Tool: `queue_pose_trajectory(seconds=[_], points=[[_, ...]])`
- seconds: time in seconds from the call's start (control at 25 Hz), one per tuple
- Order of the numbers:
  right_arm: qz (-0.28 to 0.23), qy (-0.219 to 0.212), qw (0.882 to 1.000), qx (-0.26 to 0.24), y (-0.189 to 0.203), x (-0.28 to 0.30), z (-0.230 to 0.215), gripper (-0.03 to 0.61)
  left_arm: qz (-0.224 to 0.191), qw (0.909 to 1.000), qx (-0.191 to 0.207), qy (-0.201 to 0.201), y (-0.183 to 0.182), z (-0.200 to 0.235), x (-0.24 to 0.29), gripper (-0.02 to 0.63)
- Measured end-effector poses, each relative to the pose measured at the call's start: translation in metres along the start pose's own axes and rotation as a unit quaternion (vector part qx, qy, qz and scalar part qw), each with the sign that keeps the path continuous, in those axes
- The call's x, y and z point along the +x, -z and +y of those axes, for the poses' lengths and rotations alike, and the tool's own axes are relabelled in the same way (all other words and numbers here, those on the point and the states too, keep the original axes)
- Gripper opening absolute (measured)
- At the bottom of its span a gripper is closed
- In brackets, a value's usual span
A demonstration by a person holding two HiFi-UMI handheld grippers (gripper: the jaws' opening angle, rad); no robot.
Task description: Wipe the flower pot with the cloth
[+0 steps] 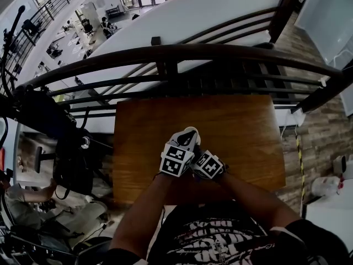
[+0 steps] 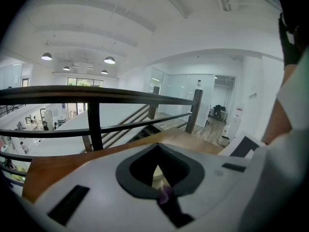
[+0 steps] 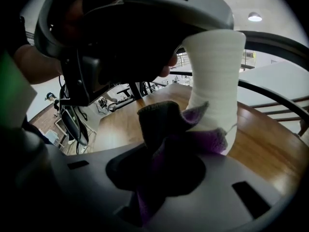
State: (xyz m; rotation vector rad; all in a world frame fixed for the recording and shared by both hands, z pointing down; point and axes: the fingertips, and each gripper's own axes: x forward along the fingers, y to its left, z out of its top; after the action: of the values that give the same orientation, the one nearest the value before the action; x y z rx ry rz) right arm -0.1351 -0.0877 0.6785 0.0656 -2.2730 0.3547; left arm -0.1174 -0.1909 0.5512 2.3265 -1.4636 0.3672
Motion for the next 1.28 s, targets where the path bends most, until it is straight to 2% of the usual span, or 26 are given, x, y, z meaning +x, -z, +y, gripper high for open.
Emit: queue_pose_trajectory(seconds=[0.68,0.84,1.28], points=[[0.005,0.006,1.000,-0.022,-0.003,0.019,0.003,0.071,0.002,1.0000,0.006,0.002,-0.005,-0.001,0.003,-0.002],[0.017,0.007,0.999,-0.027,0.008,0.017,0.002,0.071,0.002,1.0000,0.006,0.005,-0.006,-0.002,0.003,-0.003],[0.032,0.043,0.999,0.004,0.043,-0.009,-0.038,0.071,0.007,0.9999,0.004,0.008,-0.005,-0.004,0.001,-0.002]])
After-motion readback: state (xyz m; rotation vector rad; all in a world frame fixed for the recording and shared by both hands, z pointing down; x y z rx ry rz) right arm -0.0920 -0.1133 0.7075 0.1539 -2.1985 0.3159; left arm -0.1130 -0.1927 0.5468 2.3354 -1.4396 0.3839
